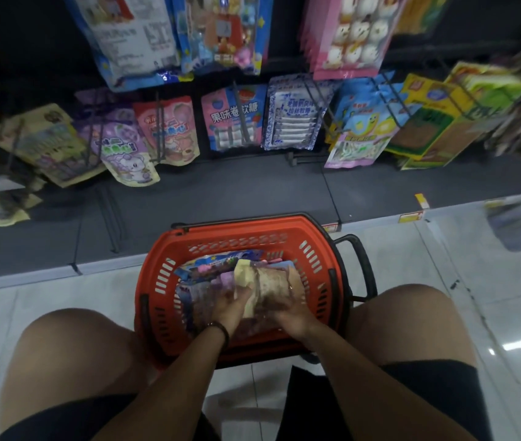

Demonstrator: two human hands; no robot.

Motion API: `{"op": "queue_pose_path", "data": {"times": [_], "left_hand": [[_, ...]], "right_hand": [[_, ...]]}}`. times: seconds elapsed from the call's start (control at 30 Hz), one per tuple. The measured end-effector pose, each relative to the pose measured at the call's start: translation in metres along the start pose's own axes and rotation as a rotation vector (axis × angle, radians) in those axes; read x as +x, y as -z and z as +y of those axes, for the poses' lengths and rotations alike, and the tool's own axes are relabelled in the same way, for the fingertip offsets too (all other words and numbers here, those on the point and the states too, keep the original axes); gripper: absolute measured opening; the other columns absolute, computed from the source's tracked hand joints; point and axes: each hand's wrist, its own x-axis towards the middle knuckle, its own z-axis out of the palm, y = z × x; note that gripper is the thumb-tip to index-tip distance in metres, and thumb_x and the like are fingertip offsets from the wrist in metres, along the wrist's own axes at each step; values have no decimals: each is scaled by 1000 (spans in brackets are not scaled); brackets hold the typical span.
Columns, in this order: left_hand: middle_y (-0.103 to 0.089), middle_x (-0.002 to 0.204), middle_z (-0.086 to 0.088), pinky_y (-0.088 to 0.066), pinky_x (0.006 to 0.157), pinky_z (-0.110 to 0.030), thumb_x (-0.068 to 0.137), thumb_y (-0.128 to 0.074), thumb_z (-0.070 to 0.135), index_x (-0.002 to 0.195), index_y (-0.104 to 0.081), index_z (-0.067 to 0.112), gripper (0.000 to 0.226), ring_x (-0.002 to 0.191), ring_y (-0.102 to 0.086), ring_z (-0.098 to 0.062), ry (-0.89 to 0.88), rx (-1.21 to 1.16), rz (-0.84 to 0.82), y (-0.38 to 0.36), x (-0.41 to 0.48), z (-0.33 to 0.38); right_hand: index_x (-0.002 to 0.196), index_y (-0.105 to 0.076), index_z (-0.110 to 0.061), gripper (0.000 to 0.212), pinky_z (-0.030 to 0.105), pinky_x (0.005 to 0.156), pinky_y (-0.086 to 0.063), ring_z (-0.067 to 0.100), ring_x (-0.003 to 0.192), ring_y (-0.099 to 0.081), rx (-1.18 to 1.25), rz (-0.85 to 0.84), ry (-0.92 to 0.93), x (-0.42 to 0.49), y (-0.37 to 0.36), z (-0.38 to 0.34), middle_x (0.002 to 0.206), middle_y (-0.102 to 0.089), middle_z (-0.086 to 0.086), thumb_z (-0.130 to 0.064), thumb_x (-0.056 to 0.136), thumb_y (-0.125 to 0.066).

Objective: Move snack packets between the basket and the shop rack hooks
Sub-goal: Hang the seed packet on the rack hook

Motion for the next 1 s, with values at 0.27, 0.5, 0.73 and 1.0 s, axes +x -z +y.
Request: {"op": "queue_pose_path", "data": {"times": [0.27,0.5,0.73,1.0], "left_hand": [[-74,118,-8,-54,97,-33,87,-78,52,120,-75,17,48,112,-70,-26,96,13,-13,-27,22,30],[-80,101,-1,-59,95,-37,70,-88,55,109,-80,19,54,99,-75,-26,69,-116,52,-25,16,25],[-83,109,-5,-60,95,-64,74,-94,31,114,-77,24,44,104,-78,-35,21,-535,14,12,-33,15],[-77,124,-18,-60,97,-55,97,-70,4,133,-67,8,36,118,-72,-42,-178,-781,-181,37,-119,62]], "right_hand": [[120,-75,-25,31,43,106,-55,26,120,-69,12,1,-14,-53,-1,-41,122,-75,1,-35,91,-72],[118,-78,-20,42,20,76,-60,7,84,-76,195,164,-121,-62,24,-64,100,-81,-4,-37,79,-75],[100,-75,-6,28,44,80,-67,32,83,-79,583,198,-207,-94,35,-92,92,-81,15,-33,92,-79],[120,-74,-14,66,45,86,-63,32,106,-72,1063,37,77,-163,45,-157,116,-76,10,-49,69,-96]]}}
